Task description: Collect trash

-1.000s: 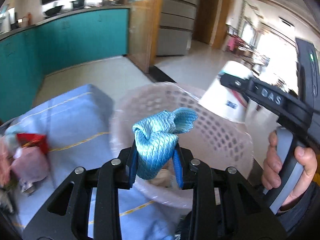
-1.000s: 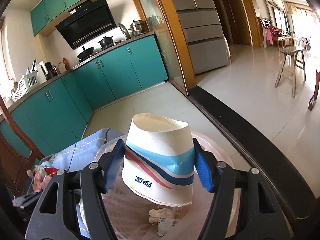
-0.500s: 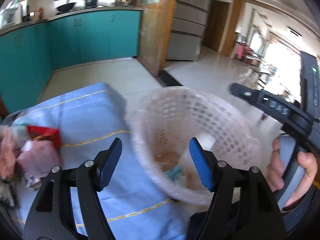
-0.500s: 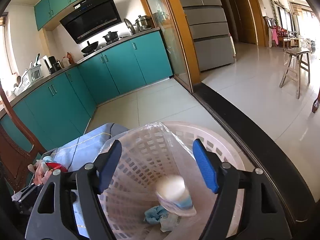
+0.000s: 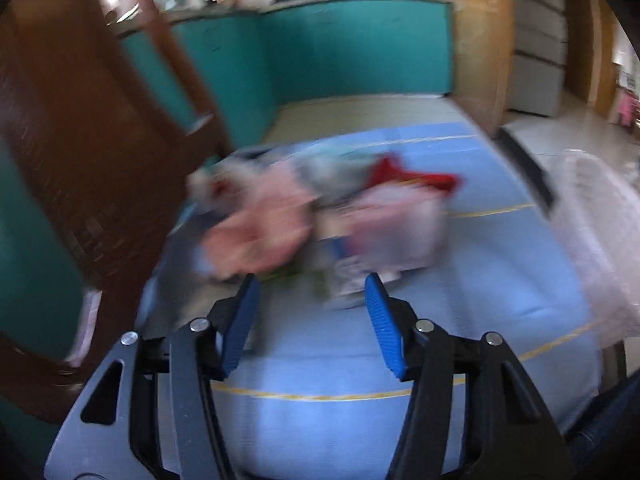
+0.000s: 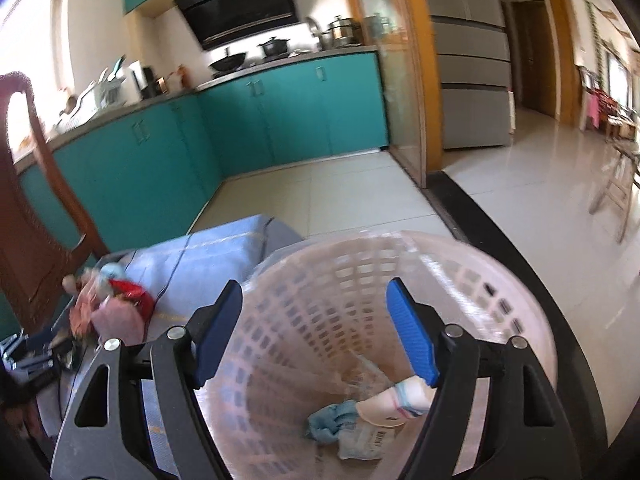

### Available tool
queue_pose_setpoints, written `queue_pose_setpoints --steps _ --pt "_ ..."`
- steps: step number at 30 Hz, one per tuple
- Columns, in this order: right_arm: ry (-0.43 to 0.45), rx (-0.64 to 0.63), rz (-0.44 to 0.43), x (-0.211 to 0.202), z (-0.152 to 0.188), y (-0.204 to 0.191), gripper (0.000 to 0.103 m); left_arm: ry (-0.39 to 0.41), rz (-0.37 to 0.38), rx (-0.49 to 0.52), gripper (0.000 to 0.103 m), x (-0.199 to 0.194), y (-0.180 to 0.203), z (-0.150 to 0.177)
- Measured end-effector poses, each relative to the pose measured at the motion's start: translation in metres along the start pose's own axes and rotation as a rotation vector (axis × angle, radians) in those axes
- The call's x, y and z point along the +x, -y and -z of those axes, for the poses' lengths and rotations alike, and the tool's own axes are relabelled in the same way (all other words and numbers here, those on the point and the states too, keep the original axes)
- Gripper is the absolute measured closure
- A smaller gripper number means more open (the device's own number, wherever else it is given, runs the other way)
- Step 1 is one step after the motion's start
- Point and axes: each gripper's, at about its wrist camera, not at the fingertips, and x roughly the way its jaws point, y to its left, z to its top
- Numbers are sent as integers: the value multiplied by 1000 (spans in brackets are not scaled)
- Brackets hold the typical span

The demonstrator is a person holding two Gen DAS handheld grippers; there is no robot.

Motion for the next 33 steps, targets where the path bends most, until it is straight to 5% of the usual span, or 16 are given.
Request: queue_pose_setpoints --steps 6,10,14,19,26,28,29,31,33 --pt "-23 -74 -73 10 4 -36 30 -82 -66 -20 49 33 -32 9" --pt "-74 -130 -198 22 7 -67 30 -76 -109 17 54 38 -37 10" --pt "-142 -180 -307 40 7 -105 30 -66 -91 20 82 39 -40 7" --pt "-223 -220 -412 74 4 -168 30 -65 -37 3 100 38 -42 10" --pt "-309 -223 -435 111 19 -214 30 -138 218 -12 102 37 -38 36" --pt "-324 -241 -417 116 24 -220 51 -121 252 22 101 25 -34 41" --pt "-340 -244 -422 119 25 -220 54 -105 247 30 101 19 -35 41" --pt "-367 -242 -445 120 29 -218 82 -62 229 36 101 7 -39 39" --pt "-400 -240 -451 120 34 -212 95 -22 193 22 95 -2 -46 32"
